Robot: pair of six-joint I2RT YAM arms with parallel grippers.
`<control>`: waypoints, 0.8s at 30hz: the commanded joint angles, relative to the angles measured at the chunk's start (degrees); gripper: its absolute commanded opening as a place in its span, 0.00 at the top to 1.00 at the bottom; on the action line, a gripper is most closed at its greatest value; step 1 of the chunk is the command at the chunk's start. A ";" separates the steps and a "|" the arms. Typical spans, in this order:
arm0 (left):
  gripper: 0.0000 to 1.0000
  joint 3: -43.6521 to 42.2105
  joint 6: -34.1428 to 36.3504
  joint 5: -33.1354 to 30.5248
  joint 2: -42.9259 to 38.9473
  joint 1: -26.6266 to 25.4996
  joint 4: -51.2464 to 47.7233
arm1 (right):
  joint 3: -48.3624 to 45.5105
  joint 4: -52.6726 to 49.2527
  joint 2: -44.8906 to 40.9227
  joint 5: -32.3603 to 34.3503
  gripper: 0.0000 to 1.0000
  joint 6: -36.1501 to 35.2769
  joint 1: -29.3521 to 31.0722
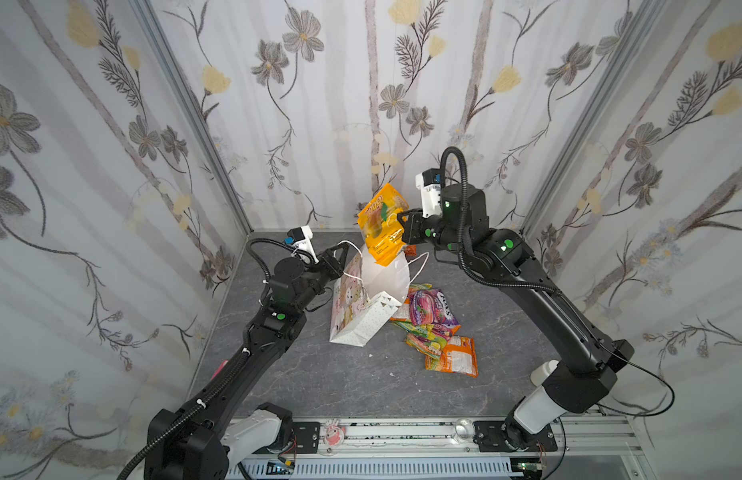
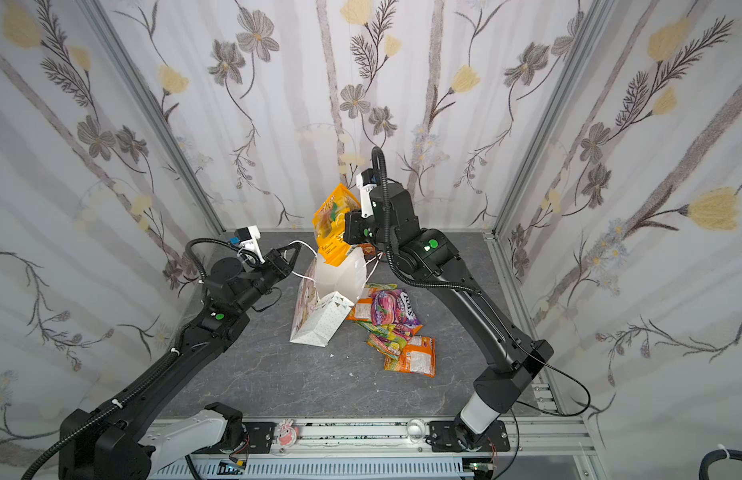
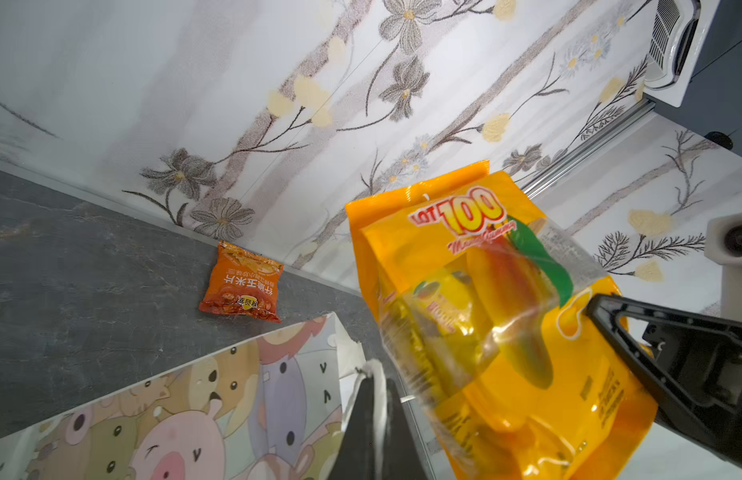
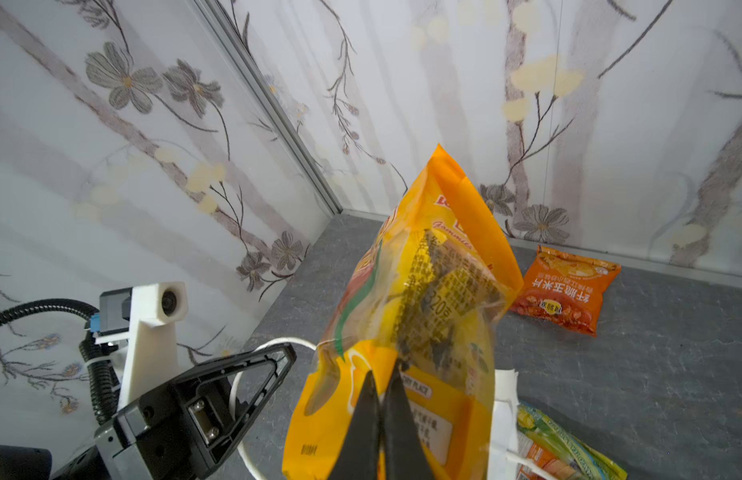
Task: Place the snacks into the paper bag
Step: 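Lower the gummy bag into the paper bag and open the right gripper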
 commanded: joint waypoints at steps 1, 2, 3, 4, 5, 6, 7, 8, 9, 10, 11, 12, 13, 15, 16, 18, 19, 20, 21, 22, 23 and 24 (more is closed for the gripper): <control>1.00 -0.37 2.08 -1.63 -1.04 -0.04 -1.72 | 0.59 0.95 0.00 5.01 1.00 2.13 1.90; 1.00 -0.41 2.69 -2.25 -1.73 -0.05 -2.67 | 0.55 -0.12 0.13 6.68 1.00 2.49 2.47; 1.00 -0.51 3.19 -2.96 -2.44 -0.04 -3.60 | 0.55 -1.24 0.28 8.41 1.00 2.70 3.22; 1.00 -0.59 3.75 -3.35 -3.06 -0.04 -4.32 | 0.55 -2.10 0.37 9.87 1.00 2.62 3.49; 1.00 -0.58 4.28 -4.01 -3.67 -0.04 -5.43 | 0.50 -3.04 0.39 11.24 1.00 2.90 3.49; 1.00 -0.41 4.82 -4.41 -4.16 0.01 -6.53 | 0.46 -3.54 0.37 12.15 1.00 3.17 5.35; 1.00 -0.35 5.34 -4.62 -4.51 0.01 -7.45 | 0.48 -3.76 0.40 12.38 1.00 3.36 5.70; 1.00 -0.24 5.88 -5.03 -4.87 -0.02 -8.52 | 0.49 -3.99 0.57 12.59 1.00 3.60 6.14; 1.00 -0.16 6.52 -5.50 -5.22 -0.02 -9.56 | 0.46 -4.19 0.68 12.91 1.00 3.91 6.55; 1.00 -0.15 7.09 -6.01 -5.61 0.00 -10.62 | 0.46 -4.45 0.80 13.28 1.00 3.98 6.97; 1.00 -0.51 7.54 -6.81 -6.12 -0.01 -11.48 | 0.46 -4.97 1.08 14.02 1.00 4.10 7.39; 1.00 -0.89 7.91 -7.66 -6.75 0.16 -12.12 | 0.48 -5.35 1.34 14.67 1.00 4.27 7.77; 1.00 -1.33 8.00 -8.29 -7.23 0.24 -12.62 | 0.46 -5.73 1.52 15.02 1.00 4.42 8.01; 1.00 -2.36 8.05 -8.89 -8.39 0.71 -13.16 | 0.46 -6.28 1.77 15.93 1.00 4.52 8.56; 1.00 -2.71 7.97 -8.85 -8.79 0.99 -13.30 | 0.48 -6.39 1.79 16.45 1.00 4.51 8.82; 1.00 -3.26 7.97 -8.34 -9.51 1.57 -13.41 | 0.46 -6.40 2.10 17.44 1.00 4.30 9.44; 1.00 -3.39 7.96 -7.99 -9.66 1.77 -13.64 | 0.46 -6.42 2.22 17.85 1.00 4.17 9.70; 1.00 -3.58 7.97 -7.72 -9.91 2.09 -13.69 | 0.46 -6.41 2.76 18.22 1.00 4.01 9.97; 1.00 -3.76 8.04 -7.37 -10.13 2.39 -13.78 | 0.53 -6.39 3.23 18.21 1.00 3.74 10.16; 1.00 -3.84 8.21 -7.02 -10.34 2.70 -14.08 | 0.53 -6.17 3.77 17.97 1.00 3.55 10.17; 1.00 -3.94 8.46 -6.71 -10.51 2.97 -14.28 | 0.46 -5.84 4.23 17.80 1.00 3.23 10.17; 1.00 -4.08 8.66 -6.40 -10.69 3.29 -14.69 | 0.61 -5.23 4.82 17.64 1.00 2.61 10.10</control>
